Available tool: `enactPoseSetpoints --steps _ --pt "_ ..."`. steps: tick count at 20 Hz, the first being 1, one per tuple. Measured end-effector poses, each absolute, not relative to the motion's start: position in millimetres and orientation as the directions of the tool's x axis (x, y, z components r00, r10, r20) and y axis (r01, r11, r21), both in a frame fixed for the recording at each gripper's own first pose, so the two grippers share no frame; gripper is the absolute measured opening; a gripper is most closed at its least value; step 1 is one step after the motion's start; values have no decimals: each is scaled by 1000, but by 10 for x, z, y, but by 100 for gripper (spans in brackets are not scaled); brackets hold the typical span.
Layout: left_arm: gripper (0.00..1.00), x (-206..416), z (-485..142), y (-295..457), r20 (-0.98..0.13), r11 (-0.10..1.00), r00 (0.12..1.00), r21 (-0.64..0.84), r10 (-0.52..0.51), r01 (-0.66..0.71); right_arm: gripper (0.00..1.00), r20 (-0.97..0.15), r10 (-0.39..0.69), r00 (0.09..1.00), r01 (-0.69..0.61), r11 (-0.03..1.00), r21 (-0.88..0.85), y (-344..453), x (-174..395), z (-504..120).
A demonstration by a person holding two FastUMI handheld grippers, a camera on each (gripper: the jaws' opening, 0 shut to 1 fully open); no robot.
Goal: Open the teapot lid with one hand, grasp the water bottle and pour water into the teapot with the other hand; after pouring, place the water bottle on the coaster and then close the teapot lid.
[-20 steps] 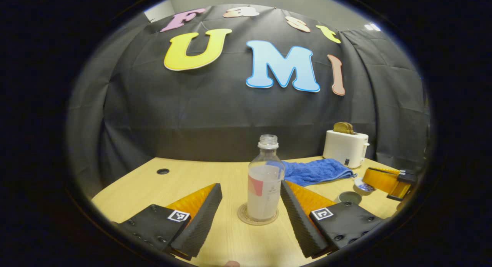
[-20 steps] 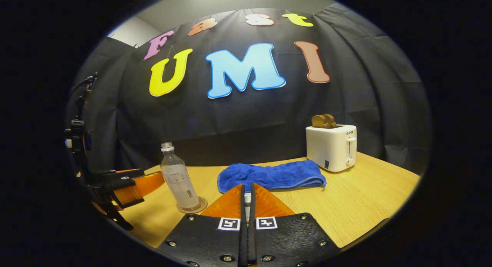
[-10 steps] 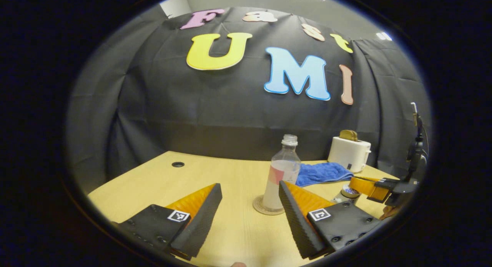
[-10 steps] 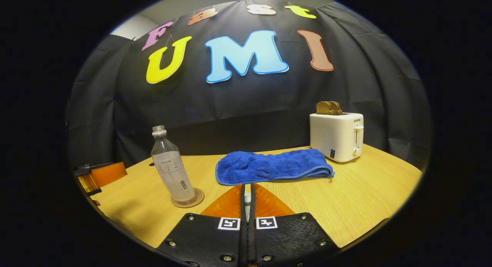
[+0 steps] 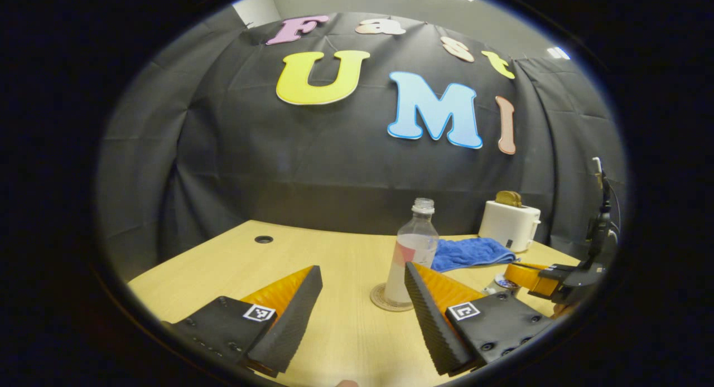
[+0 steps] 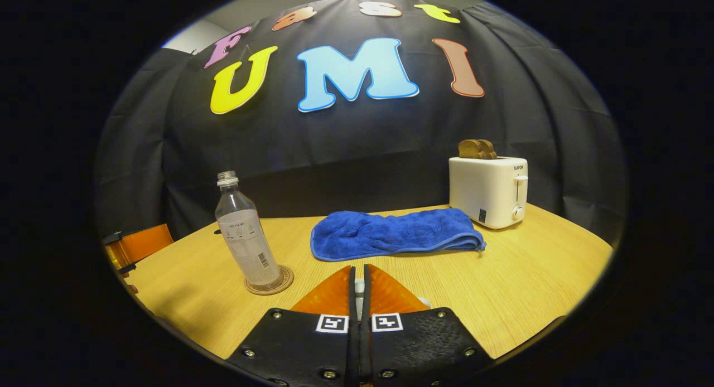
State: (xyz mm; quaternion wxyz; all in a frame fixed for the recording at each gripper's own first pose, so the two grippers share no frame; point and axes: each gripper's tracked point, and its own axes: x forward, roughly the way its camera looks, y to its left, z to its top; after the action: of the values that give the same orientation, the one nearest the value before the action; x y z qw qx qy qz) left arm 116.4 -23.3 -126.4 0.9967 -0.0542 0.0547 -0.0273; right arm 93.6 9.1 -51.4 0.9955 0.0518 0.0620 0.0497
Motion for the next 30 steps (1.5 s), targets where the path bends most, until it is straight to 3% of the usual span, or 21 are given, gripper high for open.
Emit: enactPoseSetpoints --steps 6,7,9,23,30 --pt "100 1103 -1259 -363 -99 989 992 -133 -79 65 10 -109 120 987 -108 988 115 120 905 -470" --pt "100 1083 -1254 -382 -94 990 993 -127 -76 64 23 -100 112 989 -101 989 110 87 869 -431" --pt "100 1022 -1204 -426 -79 991 994 -123 -70 60 28 -65 103 993 -95 988 120 61 765 -321" --pt "100 386 -1491 -1120 -59 991 992 -82 -115 110 28 -7 100 995 -99 993 68 251 -170 -401" --pt "100 314 -1585 -980 -42 996 998 -83 -43 40 28 -16 72 997 -72 996 45 216 -202 -546"
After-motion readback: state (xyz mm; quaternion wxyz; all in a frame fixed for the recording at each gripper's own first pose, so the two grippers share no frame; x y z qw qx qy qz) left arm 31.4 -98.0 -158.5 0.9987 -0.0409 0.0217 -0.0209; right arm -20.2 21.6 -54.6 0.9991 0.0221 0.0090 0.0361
